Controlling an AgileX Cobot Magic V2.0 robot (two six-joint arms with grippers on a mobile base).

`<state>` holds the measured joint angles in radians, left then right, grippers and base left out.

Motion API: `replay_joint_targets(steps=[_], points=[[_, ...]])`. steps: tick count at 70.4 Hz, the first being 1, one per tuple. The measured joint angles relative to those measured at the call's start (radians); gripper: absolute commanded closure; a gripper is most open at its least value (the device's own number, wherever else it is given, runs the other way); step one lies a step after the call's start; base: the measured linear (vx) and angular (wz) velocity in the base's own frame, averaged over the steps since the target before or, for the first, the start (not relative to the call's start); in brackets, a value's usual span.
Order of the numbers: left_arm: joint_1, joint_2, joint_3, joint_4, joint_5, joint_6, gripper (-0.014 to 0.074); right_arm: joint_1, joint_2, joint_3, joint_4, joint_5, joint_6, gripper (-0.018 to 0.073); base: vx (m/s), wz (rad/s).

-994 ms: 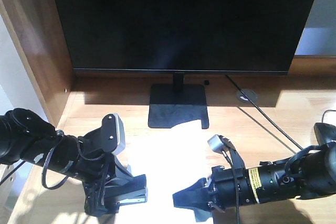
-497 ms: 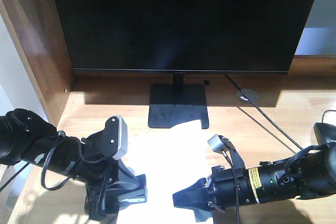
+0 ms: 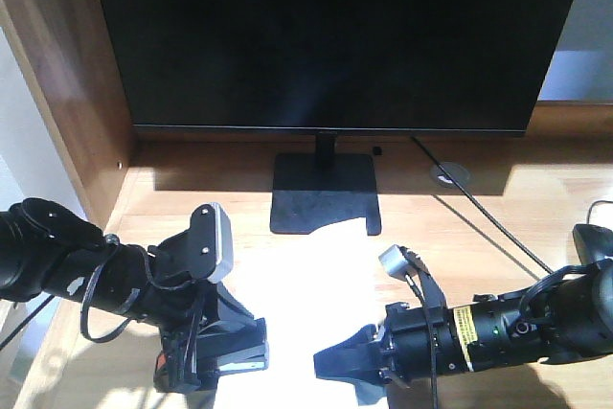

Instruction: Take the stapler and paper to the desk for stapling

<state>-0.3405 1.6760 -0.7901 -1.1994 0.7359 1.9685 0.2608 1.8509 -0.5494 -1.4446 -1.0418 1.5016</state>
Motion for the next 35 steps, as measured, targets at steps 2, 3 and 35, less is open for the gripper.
replay_joint_targets(steps=[2, 3, 35], points=[[0.000, 0.000, 0.000, 0.000, 0.000, 0.005, 0.0603, 0.000, 0.000, 0.000, 0.000, 0.000, 0.000, 0.0562, 0.00, 0.00], [0.000, 0.000, 0.000, 0.000, 0.000, 0.008, 0.0603, 0.000, 0.000, 0.000, 0.000, 0.000, 0.000, 0.0562, 0.00, 0.00], [0.000, 0.034, 0.000, -0.008, 0.004, 0.040, 0.0603, 0.000, 0.000, 0.000, 0.000, 0.000, 0.000, 0.0562, 0.00, 0.00]])
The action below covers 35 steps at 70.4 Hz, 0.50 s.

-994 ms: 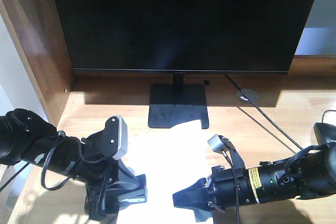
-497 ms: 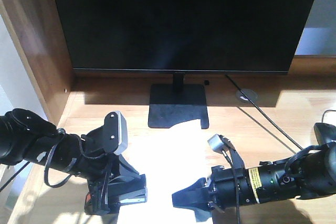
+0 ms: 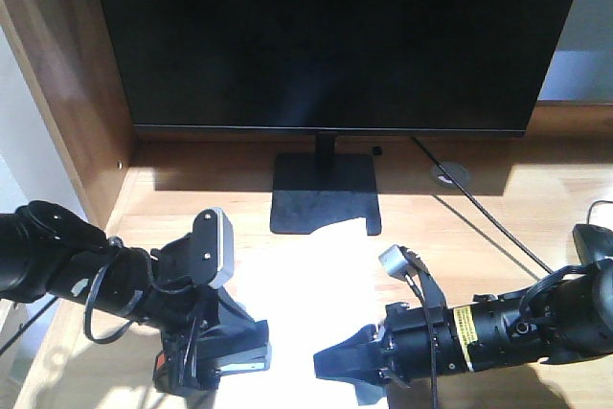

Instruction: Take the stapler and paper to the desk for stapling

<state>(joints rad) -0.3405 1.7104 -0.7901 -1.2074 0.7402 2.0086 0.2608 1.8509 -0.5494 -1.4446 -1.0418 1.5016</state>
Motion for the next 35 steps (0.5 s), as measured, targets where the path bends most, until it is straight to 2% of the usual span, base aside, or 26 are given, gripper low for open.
replay_joint_targets(steps=[35], points=[[0.000, 0.120, -0.015, -0.079, 0.057, 0.002, 0.0603, 0.000, 0.000, 0.000, 0.000, 0.000, 0.000, 0.0562, 0.00, 0.00]])
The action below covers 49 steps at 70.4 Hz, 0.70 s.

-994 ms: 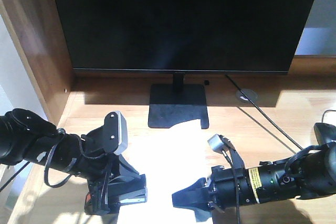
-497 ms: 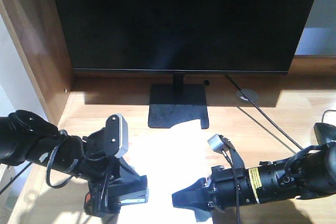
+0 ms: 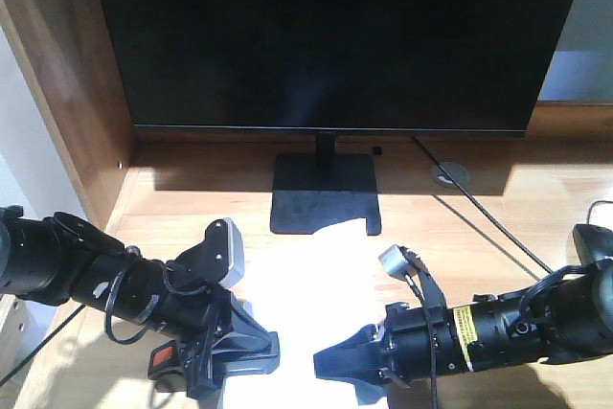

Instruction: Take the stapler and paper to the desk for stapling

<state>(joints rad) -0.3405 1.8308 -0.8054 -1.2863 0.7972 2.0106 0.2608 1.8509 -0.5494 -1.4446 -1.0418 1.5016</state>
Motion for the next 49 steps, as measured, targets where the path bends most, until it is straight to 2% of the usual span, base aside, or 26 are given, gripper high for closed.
replay_joint_targets(steps=[39, 49], points=[[0.000, -0.001, -0.005, -0.006, 0.001, 0.000, 0.0603, 0.000, 0.000, 0.000, 0.000, 0.000, 0.000, 0.0562, 0.00, 0.00], [0.000, -0.043, 0.001, 0.027, -0.011, 0.000, 0.0603, 0.000, 0.000, 0.000, 0.000, 0.000, 0.000, 0.0562, 0.00, 0.00]])
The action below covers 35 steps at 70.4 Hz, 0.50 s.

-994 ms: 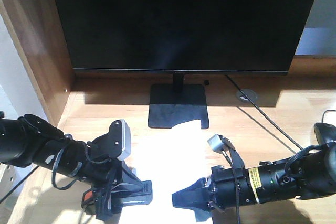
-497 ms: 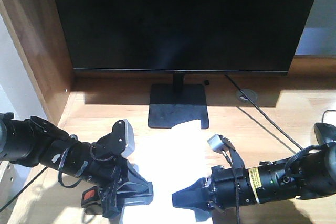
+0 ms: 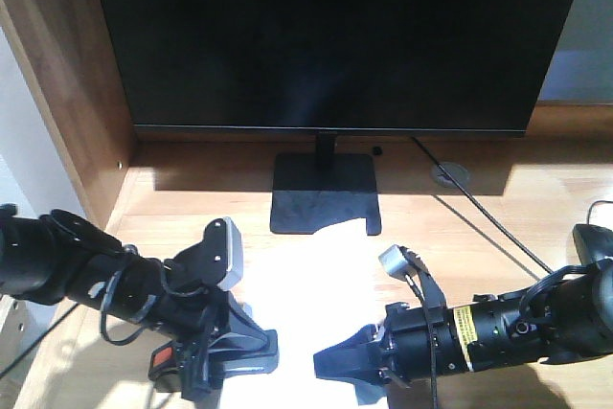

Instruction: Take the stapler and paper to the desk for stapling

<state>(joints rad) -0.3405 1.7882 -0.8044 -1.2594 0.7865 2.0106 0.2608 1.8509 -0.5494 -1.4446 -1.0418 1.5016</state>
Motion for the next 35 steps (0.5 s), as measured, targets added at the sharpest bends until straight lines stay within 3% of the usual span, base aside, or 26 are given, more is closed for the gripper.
replay_joint_targets(steps=[35], points=[[0.000, -0.233, 0.009, 0.053, -0.024, -0.037, 0.0603, 0.000, 0.000, 0.000, 0.000, -0.001, 0.000, 0.0547, 0.00, 0.00]])
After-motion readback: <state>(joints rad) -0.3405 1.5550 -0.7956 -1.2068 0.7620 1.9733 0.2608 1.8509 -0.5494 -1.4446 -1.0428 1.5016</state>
